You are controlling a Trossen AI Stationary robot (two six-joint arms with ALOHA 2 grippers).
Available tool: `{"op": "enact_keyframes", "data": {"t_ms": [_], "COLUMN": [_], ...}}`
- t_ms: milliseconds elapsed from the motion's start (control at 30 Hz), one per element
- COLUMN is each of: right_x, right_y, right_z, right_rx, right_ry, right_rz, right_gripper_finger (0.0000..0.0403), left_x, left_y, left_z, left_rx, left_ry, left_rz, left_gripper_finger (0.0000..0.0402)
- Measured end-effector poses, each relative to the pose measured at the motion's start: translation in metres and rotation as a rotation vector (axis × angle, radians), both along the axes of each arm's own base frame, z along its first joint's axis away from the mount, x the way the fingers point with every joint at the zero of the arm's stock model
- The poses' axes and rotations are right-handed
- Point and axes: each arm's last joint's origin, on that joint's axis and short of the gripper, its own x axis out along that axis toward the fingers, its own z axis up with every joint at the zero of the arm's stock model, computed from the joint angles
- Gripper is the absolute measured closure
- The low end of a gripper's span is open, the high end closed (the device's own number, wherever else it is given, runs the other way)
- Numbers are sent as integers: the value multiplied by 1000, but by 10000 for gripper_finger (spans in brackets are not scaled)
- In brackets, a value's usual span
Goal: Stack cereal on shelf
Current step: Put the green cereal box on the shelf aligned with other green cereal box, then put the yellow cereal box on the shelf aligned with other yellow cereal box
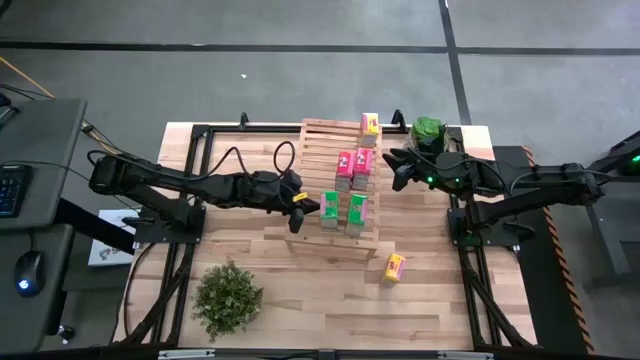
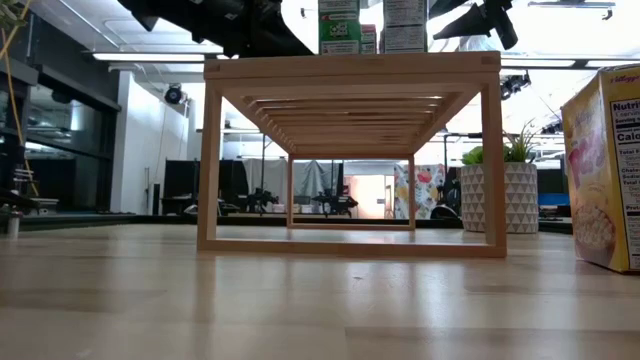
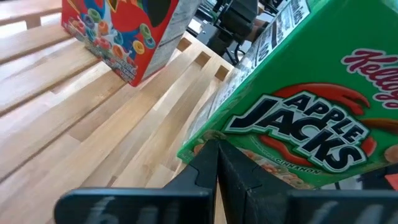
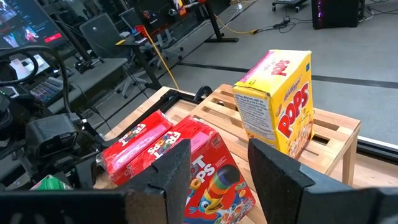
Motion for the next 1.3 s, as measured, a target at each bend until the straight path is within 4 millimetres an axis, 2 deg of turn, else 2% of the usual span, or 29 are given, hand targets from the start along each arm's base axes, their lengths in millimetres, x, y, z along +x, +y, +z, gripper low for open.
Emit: {"op": "enact_keyframes", "data": {"t_ms": [367,800,900,1067,1167,1300], "right_x": [0,1,1,-14,-23,-34], "right_y": [0,0,1,5,7,14], "right_z": [0,3,23,81,108,126], "right_rx": [0,5,-30,-141,-116,23], "right_ry": [0,-38,-150,-242,-203,-25], "right_rz": [-1,8,70,233,293,337], "right_gripper_finger": [249,249,249,249,249,249], "left_x": [2,-2,-13,-45,-64,-84], "left_y": [3,2,8,24,34,42], "left_z": [6,3,12,39,55,70], "left_rx": [42,40,66,136,160,170], "left_ry": [-59,-4,7,-10,-49,-106], "left_rz": [4,-32,-24,70,152,222], "left_gripper_finger": [401,402,401,401,401,401]}}
